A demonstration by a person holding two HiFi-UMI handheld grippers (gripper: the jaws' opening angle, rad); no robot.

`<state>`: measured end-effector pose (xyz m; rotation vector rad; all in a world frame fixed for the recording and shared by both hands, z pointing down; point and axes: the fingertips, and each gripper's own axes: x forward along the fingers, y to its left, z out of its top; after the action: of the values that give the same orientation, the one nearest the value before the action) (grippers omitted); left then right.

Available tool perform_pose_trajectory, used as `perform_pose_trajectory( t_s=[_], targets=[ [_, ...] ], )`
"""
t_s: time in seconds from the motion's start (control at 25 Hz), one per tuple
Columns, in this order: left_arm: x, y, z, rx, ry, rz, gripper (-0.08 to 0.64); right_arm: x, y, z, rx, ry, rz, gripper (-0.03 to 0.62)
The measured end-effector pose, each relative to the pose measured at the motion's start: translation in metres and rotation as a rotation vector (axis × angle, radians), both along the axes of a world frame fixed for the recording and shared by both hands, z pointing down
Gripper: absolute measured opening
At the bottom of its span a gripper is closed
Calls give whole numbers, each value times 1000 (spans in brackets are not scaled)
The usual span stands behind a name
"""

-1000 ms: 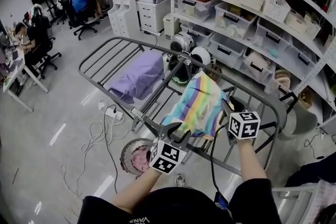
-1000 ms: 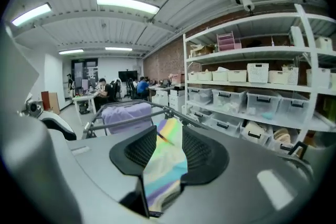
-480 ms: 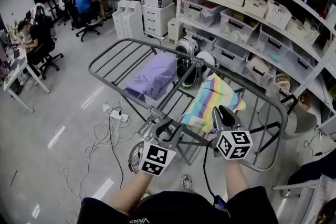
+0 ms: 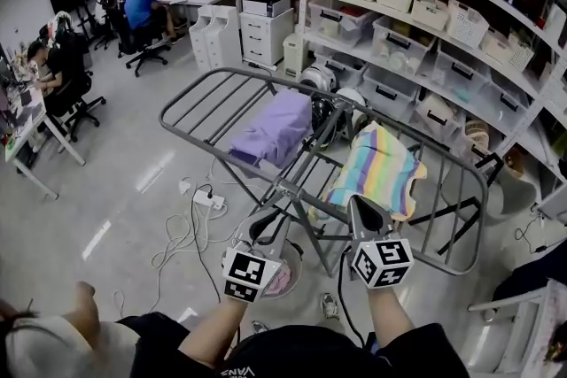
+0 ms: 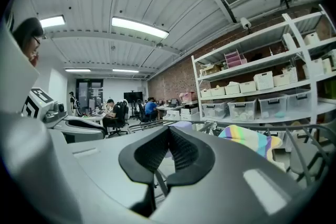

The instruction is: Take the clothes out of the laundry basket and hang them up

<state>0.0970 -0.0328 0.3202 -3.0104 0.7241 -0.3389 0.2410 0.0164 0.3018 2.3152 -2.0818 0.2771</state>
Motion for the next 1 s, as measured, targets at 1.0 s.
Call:
perform_pose_trajectory(
  t_s=[1.0],
  targets=[
    [-117, 2, 29, -23, 50, -34, 2, -134, 11, 55, -86, -65, -54, 5]
  ],
)
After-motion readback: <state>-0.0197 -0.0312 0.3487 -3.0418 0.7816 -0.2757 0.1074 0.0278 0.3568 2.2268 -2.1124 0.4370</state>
